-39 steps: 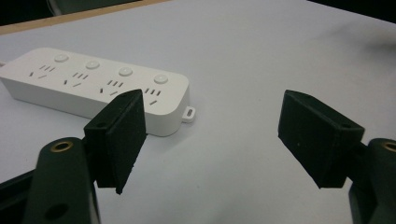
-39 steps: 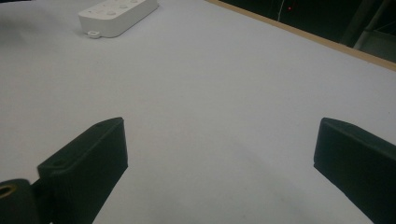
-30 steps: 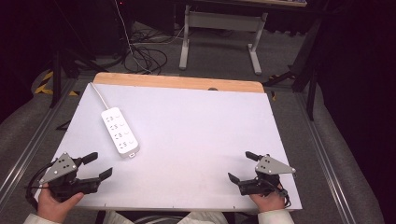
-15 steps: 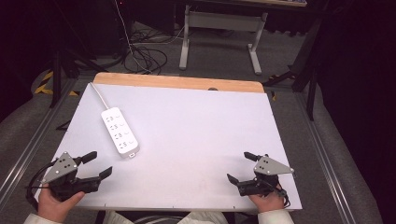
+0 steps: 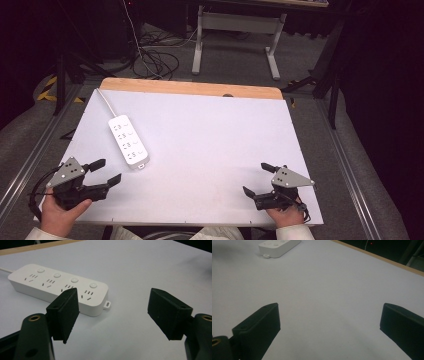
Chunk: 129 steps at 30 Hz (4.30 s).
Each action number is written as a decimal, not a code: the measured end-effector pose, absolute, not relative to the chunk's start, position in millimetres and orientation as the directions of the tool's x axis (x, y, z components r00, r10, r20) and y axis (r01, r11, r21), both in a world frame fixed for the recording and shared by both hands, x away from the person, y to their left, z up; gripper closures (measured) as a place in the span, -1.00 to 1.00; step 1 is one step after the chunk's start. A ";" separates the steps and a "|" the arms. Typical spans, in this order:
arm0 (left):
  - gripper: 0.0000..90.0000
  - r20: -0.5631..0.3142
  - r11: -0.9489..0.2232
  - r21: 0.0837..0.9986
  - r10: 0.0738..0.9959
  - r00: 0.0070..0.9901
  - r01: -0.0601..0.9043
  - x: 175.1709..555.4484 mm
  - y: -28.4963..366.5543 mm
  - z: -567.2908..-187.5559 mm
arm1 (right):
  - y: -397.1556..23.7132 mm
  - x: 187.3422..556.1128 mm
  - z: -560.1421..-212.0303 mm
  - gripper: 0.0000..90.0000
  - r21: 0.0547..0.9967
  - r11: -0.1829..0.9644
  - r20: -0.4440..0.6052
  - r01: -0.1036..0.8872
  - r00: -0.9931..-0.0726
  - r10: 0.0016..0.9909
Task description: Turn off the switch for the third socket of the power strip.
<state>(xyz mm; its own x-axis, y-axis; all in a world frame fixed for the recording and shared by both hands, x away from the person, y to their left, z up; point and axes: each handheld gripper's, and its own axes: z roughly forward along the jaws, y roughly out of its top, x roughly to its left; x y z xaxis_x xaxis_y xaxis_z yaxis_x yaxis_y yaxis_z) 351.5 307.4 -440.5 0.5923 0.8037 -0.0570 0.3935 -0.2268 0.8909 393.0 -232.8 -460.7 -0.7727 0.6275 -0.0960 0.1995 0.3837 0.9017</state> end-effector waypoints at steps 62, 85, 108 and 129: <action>1.00 -0.105 -0.205 0.844 0.843 0.528 0.496 448.3 281.6 -419.1 | -231.9 392.7 -461.5 -0.92 0.901 0.385 -0.090 0.198 -0.785 0.613; 1.00 -0.076 -0.233 0.797 0.876 0.476 0.557 483.2 275.2 -450.0 | -232.5 392.9 -461.7 -0.92 0.903 0.382 -0.086 0.197 -0.788 0.609; 1.00 -0.055 -0.267 0.750 0.887 0.459 0.605 493.5 271.7 -462.9 | -232.8 392.9 -461.9 -0.92 0.903 0.380 -0.081 0.200 -0.790 0.608; 1.00 -0.012 -0.296 0.740 0.892 0.452 0.604 492.6 267.0 -464.6 | -231.7 392.7 -461.9 -0.92 0.901 0.385 -0.083 0.201 -0.790 0.607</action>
